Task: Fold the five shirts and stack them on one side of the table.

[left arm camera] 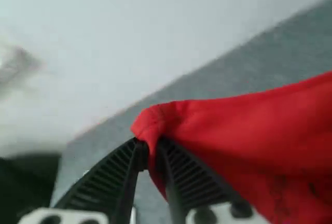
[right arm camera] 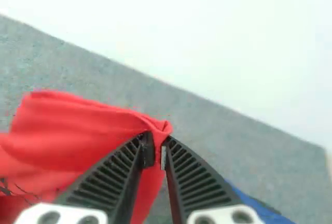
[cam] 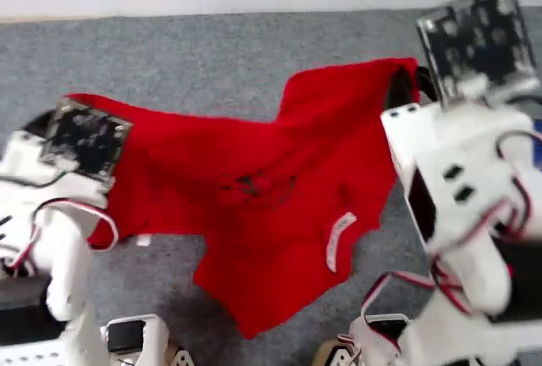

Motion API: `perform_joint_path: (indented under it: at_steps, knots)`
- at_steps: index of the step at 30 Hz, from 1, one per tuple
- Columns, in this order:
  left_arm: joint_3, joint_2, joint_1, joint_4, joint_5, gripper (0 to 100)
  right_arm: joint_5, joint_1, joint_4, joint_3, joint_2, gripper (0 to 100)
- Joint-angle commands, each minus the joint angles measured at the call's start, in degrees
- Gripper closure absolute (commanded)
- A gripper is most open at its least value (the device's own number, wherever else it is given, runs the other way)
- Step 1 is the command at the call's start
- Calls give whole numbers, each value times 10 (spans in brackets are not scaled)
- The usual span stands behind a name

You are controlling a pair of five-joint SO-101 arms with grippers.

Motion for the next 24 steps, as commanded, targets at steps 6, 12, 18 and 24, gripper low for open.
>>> perform_joint_path:
  at_steps: [6,12,18,24]
  knots:
    - [-57,32,68,47,36,997,61,60,-50,-3,-61,988]
    - [-73,33,69,-1,122,997,71,102,-108,-4,-68,988]
    - [-74,33,70,-25,177,997,74,108,-208,-4,-66,988]
    - [-73,33,69,-25,208,997,130,105,-294,-4,-64,988]
